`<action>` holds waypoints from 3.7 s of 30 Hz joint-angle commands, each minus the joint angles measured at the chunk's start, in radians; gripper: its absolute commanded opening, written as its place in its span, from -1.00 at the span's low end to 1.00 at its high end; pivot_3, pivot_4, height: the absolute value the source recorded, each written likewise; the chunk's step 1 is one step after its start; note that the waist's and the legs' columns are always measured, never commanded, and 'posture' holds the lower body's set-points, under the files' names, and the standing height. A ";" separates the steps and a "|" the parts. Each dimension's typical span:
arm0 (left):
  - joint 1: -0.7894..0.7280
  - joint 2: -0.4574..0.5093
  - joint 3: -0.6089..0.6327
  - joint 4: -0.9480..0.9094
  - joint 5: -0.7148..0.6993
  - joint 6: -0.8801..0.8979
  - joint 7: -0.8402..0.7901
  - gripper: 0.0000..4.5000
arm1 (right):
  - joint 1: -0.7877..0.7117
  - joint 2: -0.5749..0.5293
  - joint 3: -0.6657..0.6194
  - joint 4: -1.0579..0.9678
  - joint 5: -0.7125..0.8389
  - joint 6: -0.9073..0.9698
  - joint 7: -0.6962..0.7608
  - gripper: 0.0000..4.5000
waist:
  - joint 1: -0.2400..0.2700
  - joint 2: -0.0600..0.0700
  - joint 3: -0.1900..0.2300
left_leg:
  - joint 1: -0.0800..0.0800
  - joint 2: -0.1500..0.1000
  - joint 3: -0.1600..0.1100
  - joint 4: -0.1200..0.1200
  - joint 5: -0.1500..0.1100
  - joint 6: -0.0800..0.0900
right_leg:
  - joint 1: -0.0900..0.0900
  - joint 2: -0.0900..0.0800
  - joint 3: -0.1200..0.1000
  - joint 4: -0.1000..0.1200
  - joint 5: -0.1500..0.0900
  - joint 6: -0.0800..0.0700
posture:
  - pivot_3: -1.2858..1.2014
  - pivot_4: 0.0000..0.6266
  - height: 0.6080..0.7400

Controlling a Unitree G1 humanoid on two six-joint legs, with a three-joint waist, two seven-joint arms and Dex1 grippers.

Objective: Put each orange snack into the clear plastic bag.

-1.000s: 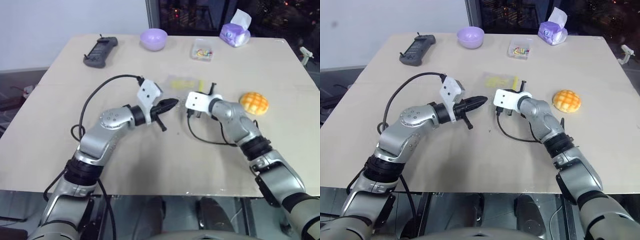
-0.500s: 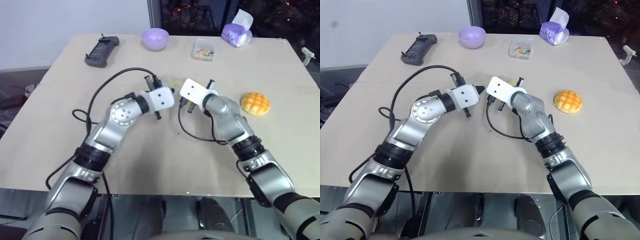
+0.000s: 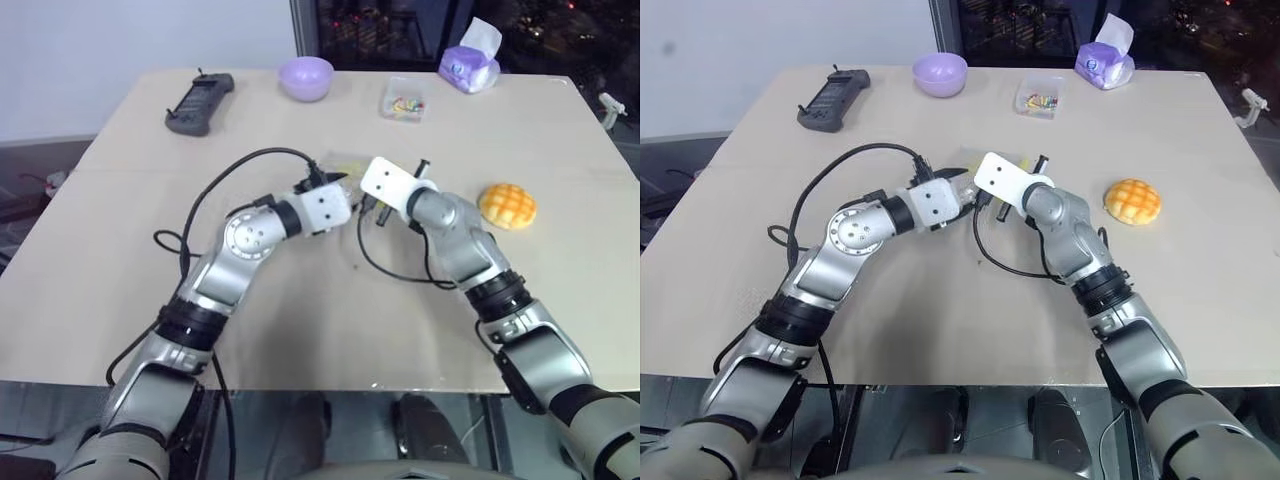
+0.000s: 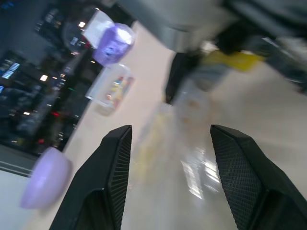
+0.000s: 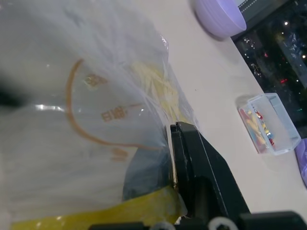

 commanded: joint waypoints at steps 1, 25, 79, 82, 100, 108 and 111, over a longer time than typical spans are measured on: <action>0.005 0.000 0.023 -0.068 -0.004 0.019 -0.024 0.25 | -0.019 0.002 0.000 -0.005 0.008 -0.012 -0.017 -1.00 | 0.001 0.000 0.000 | 0.000 0.000 0.000 0.000 0.000 0.000 | 0.000 0.000 0.000 0.000 0.000 0.000 | 0.03 -0.52 1.00; -0.094 -0.064 0.041 0.177 0.128 -0.169 0.136 -0.96 | -0.022 0.022 0.015 -0.099 0.040 0.033 0.016 -1.00 | 0.000 0.000 0.000 | 0.000 0.000 0.000 0.001 0.000 0.000 | 0.000 0.000 0.000 0.001 0.000 0.000 | 0.03 -0.52 1.00; -0.091 -0.069 0.293 0.497 -0.439 -0.249 -0.461 -0.68 | -0.040 -0.223 -0.097 0.435 0.269 -0.839 0.081 -1.00 | -0.043 0.000 0.000 | 0.001 0.000 -0.001 0.003 0.000 0.000 | 0.002 0.000 0.000 0.001 0.000 0.000 | 0.03 -0.52 1.00; -0.057 -0.041 0.289 0.369 -0.454 -0.186 -0.465 -0.68 | -0.041 -0.236 -0.088 0.367 0.192 -0.801 0.000 -1.00 | -0.045 0.000 0.000 | 0.001 0.000 -0.001 0.003 0.000 0.000 | 0.002 0.000 0.000 0.001 0.000 0.000 | 0.03 -0.52 1.00; -0.081 -0.093 0.130 0.049 -0.071 0.026 -0.087 -0.68 | 0.015 -0.086 -0.054 -0.052 -0.036 -0.032 -0.147 -1.00 | -0.023 0.000 0.000 | 0.001 0.000 -0.001 0.003 0.000 0.000 | 0.002 0.000 0.000 0.002 0.000 0.000 | 0.03 -0.52 1.00; -0.076 -0.127 0.134 0.007 0.008 0.163 0.037 -0.68 | 0.035 -0.059 -0.031 -0.107 -0.054 0.016 -0.156 -1.00 | -0.023 0.000 0.000 | 0.001 0.000 -0.001 0.003 0.000 0.000 | 0.002 0.000 0.000 0.002 0.000 0.000 | 0.03 -0.52 1.00; -0.073 -0.137 0.135 -0.009 0.009 0.193 0.053 -0.68 | 0.041 -0.056 -0.027 -0.116 -0.059 0.021 -0.157 -1.00 | -0.023 0.000 0.000 | 0.001 0.000 -0.001 0.003 0.000 0.000 | 0.002 0.000 0.000 0.002 0.000 0.000 | 0.03 -0.52 1.00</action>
